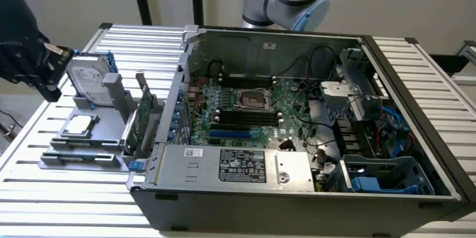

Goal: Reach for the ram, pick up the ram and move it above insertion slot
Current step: 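Reach for the ram, then pick up the ram and move it above insertion slot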

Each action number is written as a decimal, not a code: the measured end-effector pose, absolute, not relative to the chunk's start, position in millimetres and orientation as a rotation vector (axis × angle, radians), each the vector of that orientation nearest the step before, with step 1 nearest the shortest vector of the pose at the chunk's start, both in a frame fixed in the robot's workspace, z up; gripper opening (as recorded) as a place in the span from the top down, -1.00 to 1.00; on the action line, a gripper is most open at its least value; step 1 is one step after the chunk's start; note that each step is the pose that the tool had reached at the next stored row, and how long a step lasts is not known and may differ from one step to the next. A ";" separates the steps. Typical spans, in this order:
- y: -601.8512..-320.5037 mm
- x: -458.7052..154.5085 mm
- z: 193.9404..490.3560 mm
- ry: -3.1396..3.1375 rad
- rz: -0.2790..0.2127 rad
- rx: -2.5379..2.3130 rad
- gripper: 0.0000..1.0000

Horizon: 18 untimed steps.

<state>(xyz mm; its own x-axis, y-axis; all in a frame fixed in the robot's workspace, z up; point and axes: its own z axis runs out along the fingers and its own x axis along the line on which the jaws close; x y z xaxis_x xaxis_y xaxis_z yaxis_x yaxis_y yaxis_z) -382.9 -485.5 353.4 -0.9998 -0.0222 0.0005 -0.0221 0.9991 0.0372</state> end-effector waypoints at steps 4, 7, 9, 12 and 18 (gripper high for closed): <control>-485.6 -382.9 353.1 -3.137 -0.058 0.116 0.79; -485.6 -382.9 352.7 -3.132 -0.058 0.202 0.79; -485.6 -382.9 352.5 -3.127 -0.058 0.261 0.79; -485.6 -382.9 352.1 -3.117 -0.058 0.345 0.79; -485.6 -382.9 351.3 -3.092 -0.057 0.514 0.79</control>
<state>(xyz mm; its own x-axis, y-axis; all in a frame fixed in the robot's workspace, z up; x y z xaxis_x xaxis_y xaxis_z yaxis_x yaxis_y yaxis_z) -382.9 -485.6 351.3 -0.9463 -0.3232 0.0005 -0.3230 0.9457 0.0372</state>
